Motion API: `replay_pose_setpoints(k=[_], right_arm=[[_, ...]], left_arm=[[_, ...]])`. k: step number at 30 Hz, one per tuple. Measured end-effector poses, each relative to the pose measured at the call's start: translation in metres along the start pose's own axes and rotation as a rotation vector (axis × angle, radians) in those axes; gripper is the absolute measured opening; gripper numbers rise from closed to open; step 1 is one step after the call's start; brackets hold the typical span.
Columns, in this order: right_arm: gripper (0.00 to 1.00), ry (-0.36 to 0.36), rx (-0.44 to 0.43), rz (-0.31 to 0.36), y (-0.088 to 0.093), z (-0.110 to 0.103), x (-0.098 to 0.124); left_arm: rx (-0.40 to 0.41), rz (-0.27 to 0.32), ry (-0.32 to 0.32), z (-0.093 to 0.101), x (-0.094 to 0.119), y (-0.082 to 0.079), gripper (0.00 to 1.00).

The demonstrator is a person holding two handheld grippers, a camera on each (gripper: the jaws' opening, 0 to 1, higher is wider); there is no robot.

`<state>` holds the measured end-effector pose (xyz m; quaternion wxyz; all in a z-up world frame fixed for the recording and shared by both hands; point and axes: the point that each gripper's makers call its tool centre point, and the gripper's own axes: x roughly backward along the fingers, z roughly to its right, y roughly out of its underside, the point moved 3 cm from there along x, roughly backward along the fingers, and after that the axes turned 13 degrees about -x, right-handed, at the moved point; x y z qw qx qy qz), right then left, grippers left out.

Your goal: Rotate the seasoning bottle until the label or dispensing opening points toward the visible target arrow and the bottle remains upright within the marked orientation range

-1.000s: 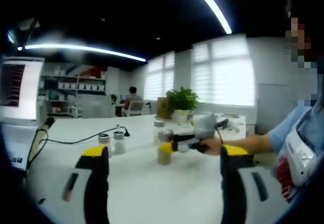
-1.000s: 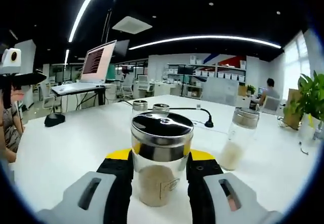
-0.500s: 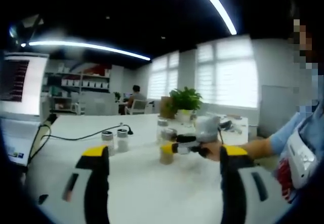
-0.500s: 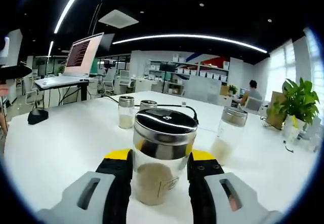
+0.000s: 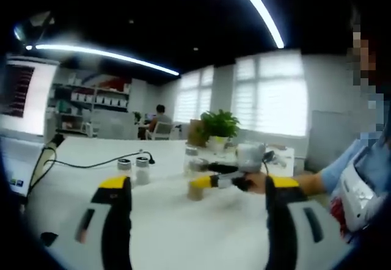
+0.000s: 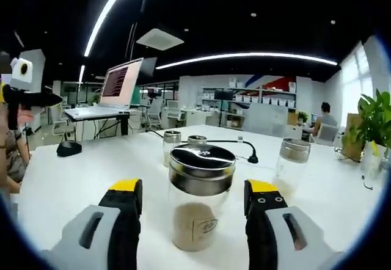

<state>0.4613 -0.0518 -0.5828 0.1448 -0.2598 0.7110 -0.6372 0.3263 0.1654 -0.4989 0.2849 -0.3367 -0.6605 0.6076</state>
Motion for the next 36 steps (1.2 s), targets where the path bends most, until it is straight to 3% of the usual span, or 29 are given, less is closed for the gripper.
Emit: replay_pose_setpoints(k=[4,6,8,10,11,12,15,18,20,22,26,33,36], right_arm=[[0.76,-0.088,-0.054,-0.038,-0.002,0.008,0.004],[0.74,-0.166,-0.058,-0.054,-0.005,0.012,0.002],[0.71,-0.232,-0.038,-0.024,-0.012,0.017,0.001],[0.72,-0.354,-0.017,-0.081,-0.01,0.013,0.002],[0.77,-0.376,-0.021,-0.12,-0.007,0.015,0.002],[0.76,-0.395,-0.024,-0.11,-0.01,0.016,0.001],[0.61,-0.488,-0.001,-0.083,-0.016,0.017,0.0],[0.59,-0.63,-0.034,-0.11,-0.014,0.011,0.001],[0.55,-0.68,-0.056,-0.129,-0.011,0.011,-0.001],[0.47,-0.698,-0.12,-0.123,-0.013,0.011,-0.006],[0.41,-0.706,-0.074,-0.122,-0.008,0.013,-0.011],[0.39,-0.685,-0.026,-0.125,-0.007,0.012,-0.01],[0.39,-0.661,-0.011,-0.124,-0.005,0.012,-0.009]], left_arm=[[0.018,0.0,0.003,0.001,-0.003,0.002,0.96],[0.016,-0.01,-0.001,0.001,-0.004,0.004,0.96],[0.016,-0.019,-0.004,0.002,-0.004,0.006,0.97],[0.032,-0.021,-0.01,0.001,-0.005,0.007,0.98],[0.041,-0.017,-0.012,0.0,-0.005,0.007,0.98],[0.046,-0.011,-0.01,-0.001,-0.004,0.007,0.98],[0.061,0.0,-0.005,-0.001,-0.004,0.006,0.98],[0.066,0.003,-0.006,-0.002,-0.004,0.005,0.98],[0.068,0.0,-0.006,-0.001,-0.004,0.006,0.98],[0.069,0.0,-0.003,-0.001,-0.004,0.006,0.98],[0.082,0.02,0.019,0.0,-0.004,0.003,0.98],[0.074,0.005,0.01,-0.001,-0.004,0.006,0.97],[0.008,-0.03,-0.054,-0.007,-0.003,0.008,0.97]])
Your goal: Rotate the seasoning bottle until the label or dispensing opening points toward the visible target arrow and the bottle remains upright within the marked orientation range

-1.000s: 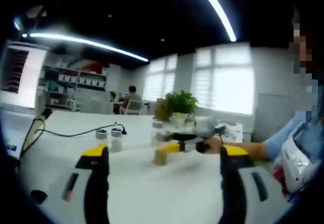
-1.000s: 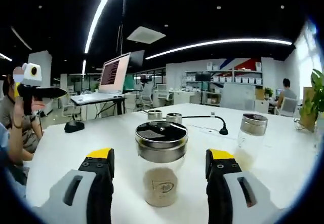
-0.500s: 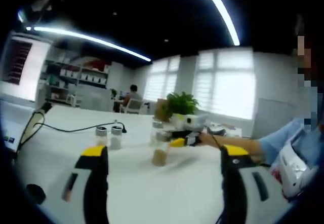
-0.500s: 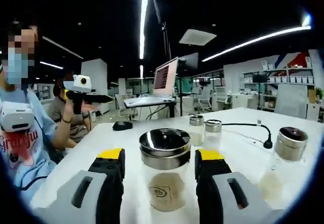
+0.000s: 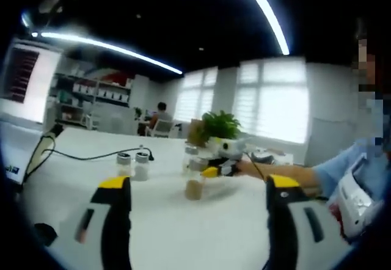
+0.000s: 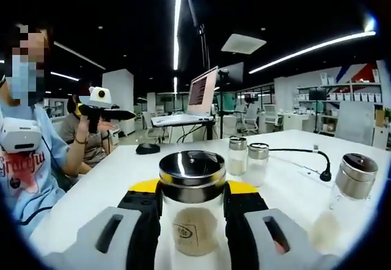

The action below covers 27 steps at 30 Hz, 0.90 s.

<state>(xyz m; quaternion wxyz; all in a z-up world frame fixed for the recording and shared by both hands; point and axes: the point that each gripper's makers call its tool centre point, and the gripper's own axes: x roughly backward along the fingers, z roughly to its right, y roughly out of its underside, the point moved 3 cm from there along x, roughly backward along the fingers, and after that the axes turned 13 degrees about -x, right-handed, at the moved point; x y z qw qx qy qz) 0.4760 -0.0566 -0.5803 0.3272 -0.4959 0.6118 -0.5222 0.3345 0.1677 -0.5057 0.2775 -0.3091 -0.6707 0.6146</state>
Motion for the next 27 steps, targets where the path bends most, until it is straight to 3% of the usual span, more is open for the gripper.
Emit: replay_pose_setpoints(k=[2,6,10,19,23,27], right_arm=[[0.39,0.012,0.007,0.002,0.0001,0.0002,0.0002],[0.39,0.034,0.003,0.018,0.0003,0.0006,0.0009],[0.39,0.069,-0.001,0.028,0.0002,-0.0005,0.0009],[0.39,0.398,-0.055,0.021,-0.0003,0.0002,-0.0026],[0.39,0.528,-0.078,0.02,-0.0006,0.0001,-0.0026],[0.39,0.648,-0.083,0.056,0.0009,-0.0014,-0.0038]], left_arm=[[-0.037,-0.011,-0.02,-0.0011,0.0002,-0.0007,0.97],[-0.024,0.025,-0.007,0.0008,0.002,-0.008,0.97],[-0.031,0.023,0.008,0.0035,0.0015,-0.0085,0.97],[-0.03,-0.008,0.016,0.0053,0.0009,-0.0028,0.97],[-0.137,-0.051,-0.047,0.0002,0.0051,-0.0035,0.97],[-0.13,-0.05,-0.045,0.0003,0.0056,-0.0027,0.97]])
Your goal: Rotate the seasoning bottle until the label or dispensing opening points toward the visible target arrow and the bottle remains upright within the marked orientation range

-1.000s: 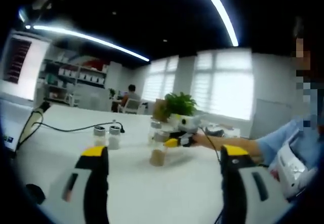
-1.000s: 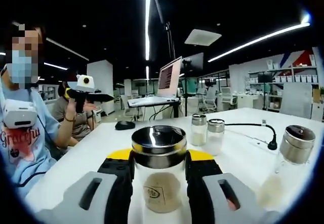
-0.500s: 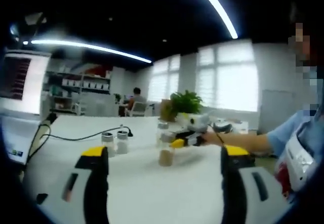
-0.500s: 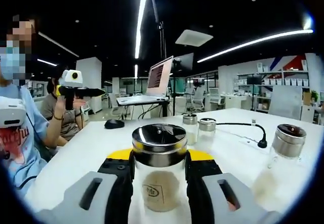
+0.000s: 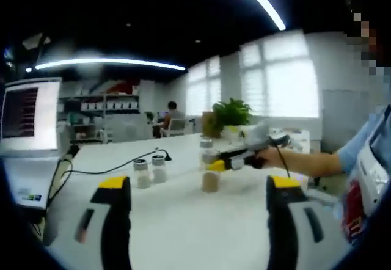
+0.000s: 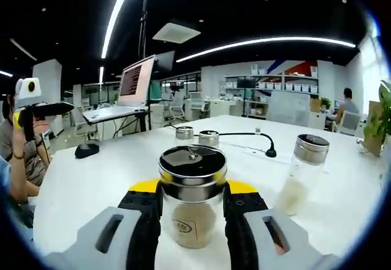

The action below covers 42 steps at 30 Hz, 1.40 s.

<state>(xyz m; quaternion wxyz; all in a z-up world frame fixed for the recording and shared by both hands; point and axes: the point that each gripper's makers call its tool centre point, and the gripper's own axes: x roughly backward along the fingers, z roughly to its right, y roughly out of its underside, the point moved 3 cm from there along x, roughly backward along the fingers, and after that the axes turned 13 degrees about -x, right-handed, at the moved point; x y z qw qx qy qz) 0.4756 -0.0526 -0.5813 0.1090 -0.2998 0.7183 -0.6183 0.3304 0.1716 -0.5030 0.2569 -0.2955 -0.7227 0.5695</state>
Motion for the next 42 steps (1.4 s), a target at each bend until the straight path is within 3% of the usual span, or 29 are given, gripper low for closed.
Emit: replay_pose_setpoints(k=[5,10,22,29,37,38,40,42], right_arm=[[0.39,0.178,0.018,0.018,0.003,0.001,0.002],[0.39,0.309,-0.024,0.046,0.006,0.002,0.003],[0.38,0.462,-0.055,0.109,0.014,-0.003,0.001],[0.38,0.464,-0.072,0.101,0.02,-0.004,0.003],[0.39,0.445,-0.119,0.044,0.032,-0.003,0.004],[0.41,0.447,-0.136,0.045,0.033,-0.001,0.005],[0.55,0.434,-0.175,0.07,0.032,-0.001,0.003],[0.6,0.414,-0.199,0.077,0.032,-0.004,0.007]], left_arm=[[0.018,-0.009,0.012,0.0,-0.002,0.004,0.97],[0.034,0.026,0.025,0.002,-0.001,-0.002,0.97],[0.053,0.0,0.018,-0.001,0.0,0.005,0.96],[0.052,-0.003,0.018,-0.001,0.0,0.006,0.96],[0.047,0.003,0.013,-0.003,0.002,0.004,0.96],[0.048,0.002,0.012,-0.004,0.002,0.004,0.96],[0.049,-0.002,0.01,-0.004,0.002,0.005,0.96],[0.05,-0.005,0.01,-0.005,0.002,0.006,0.96]])
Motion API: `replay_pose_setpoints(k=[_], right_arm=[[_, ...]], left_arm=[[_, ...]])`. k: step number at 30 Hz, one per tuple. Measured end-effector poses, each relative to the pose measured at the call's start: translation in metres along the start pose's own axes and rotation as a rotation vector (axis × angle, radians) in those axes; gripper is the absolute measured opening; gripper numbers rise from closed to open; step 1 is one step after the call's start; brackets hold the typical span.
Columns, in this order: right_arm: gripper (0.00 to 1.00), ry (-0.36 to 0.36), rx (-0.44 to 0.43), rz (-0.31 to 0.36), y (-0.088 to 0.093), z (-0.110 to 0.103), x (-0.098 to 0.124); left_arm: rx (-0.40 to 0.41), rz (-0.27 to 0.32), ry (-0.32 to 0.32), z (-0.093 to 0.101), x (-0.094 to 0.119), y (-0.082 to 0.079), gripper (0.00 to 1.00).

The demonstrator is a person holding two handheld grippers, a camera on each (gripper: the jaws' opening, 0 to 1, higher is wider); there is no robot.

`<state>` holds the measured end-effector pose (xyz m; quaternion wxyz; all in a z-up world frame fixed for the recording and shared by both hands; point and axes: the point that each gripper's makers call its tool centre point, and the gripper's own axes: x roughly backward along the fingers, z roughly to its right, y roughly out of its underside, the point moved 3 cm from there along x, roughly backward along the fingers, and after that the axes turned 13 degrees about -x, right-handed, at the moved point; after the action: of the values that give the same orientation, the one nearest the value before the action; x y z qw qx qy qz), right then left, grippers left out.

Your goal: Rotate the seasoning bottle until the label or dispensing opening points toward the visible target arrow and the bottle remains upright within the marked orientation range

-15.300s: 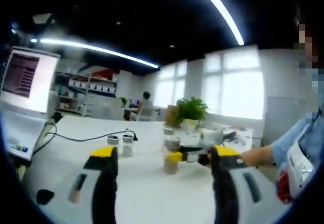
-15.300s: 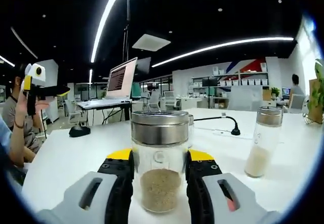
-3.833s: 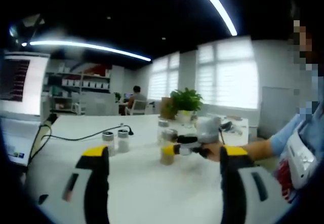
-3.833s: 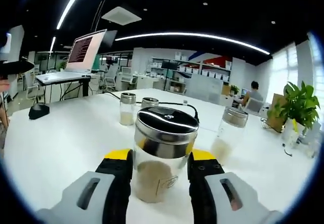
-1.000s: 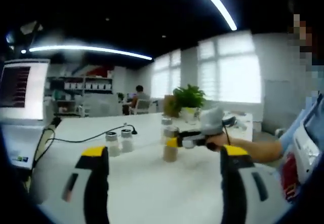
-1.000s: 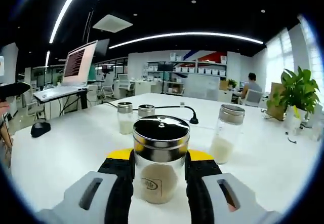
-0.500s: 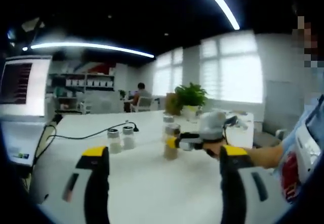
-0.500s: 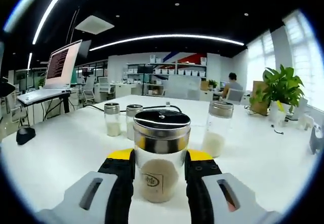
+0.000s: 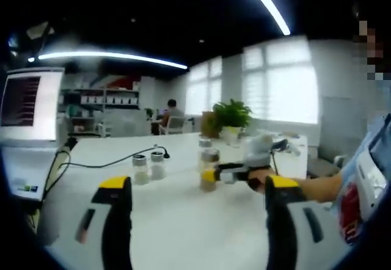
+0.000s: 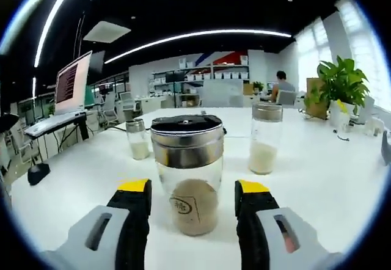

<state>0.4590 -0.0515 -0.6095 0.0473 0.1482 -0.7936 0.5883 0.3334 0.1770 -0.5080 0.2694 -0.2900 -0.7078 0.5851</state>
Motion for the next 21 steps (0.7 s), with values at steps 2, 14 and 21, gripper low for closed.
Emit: replay_pose_setpoints(k=[2,14,21], right_arm=[[0.61,0.004,0.036,-0.007,-0.002,0.001,0.003],[0.63,-0.085,0.138,0.012,-0.037,0.03,0.075],[0.61,-0.063,0.07,0.136,-0.052,0.068,0.109]], left_arm=[[0.001,-0.002,0.003,0.0,0.0,0.001,0.96],[0.007,-0.008,0.017,0.004,-0.004,0.002,0.96],[0.004,-0.012,0.035,0.011,-0.007,0.002,0.96]])
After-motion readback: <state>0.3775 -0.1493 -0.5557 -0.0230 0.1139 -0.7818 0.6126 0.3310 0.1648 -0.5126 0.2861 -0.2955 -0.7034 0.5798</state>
